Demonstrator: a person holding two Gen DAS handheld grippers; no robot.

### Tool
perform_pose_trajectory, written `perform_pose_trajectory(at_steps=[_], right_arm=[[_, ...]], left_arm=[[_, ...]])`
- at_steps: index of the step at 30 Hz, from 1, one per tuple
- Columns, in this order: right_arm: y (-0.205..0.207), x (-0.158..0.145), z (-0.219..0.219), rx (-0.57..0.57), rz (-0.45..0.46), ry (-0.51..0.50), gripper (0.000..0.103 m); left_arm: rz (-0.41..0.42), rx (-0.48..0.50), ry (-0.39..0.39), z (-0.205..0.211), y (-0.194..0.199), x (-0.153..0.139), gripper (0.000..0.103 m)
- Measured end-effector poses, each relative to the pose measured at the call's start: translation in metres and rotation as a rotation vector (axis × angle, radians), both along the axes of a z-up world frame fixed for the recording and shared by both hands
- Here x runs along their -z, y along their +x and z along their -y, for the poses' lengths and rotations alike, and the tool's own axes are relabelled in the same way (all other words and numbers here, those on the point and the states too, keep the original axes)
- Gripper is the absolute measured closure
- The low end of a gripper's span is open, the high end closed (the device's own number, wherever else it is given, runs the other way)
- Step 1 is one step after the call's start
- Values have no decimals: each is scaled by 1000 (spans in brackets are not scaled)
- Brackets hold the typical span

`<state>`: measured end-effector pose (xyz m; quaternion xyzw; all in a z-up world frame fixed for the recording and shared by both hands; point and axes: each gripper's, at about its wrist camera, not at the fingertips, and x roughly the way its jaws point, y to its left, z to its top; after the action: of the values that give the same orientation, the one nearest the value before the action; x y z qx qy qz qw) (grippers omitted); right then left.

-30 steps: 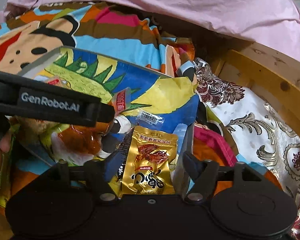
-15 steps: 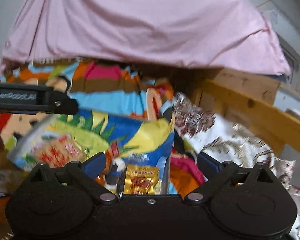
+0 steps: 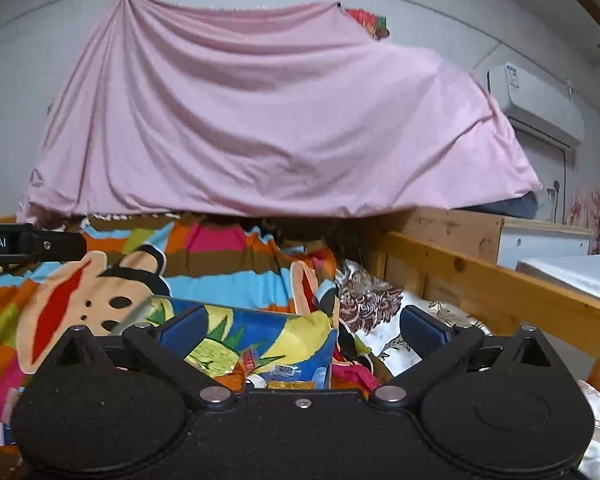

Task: Organize snacks
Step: 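Lift both tools from the tray and move them back toward the loose snacks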

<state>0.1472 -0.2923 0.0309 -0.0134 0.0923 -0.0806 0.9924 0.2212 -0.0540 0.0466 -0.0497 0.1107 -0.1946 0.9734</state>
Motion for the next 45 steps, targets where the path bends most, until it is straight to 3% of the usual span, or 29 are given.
perform_pose_trajectory(at_steps=[6, 19, 24, 29, 34, 41, 45], right_arm=[[-45, -5, -12, -34, 41, -11, 1], [-113, -4, -42, -92, 39, -7, 1], [-131, -4, -48, -91, 50, -1, 1], [-139, -2, -52, -99, 4, 8, 1], [-133, 4, -55, -107, -93, 25, 1], [-119, 13, -59, -115, -193, 28, 1], [-110, 19, -59, -128, -252, 41, 1]], left_arm=[[-5, -39, -14, -21, -36, -3, 0], [-31, -56, 66, -45, -108, 9, 0], [-36, -111, 88, -55, -133, 14, 0], [-64, -118, 105, -64, -149, 16, 0], [-117, -117, 172, -65, -151, 18, 0], [-232, -127, 166, -76, -138, 24, 0], [-331, -81, 166, -81, -119, 27, 0]])
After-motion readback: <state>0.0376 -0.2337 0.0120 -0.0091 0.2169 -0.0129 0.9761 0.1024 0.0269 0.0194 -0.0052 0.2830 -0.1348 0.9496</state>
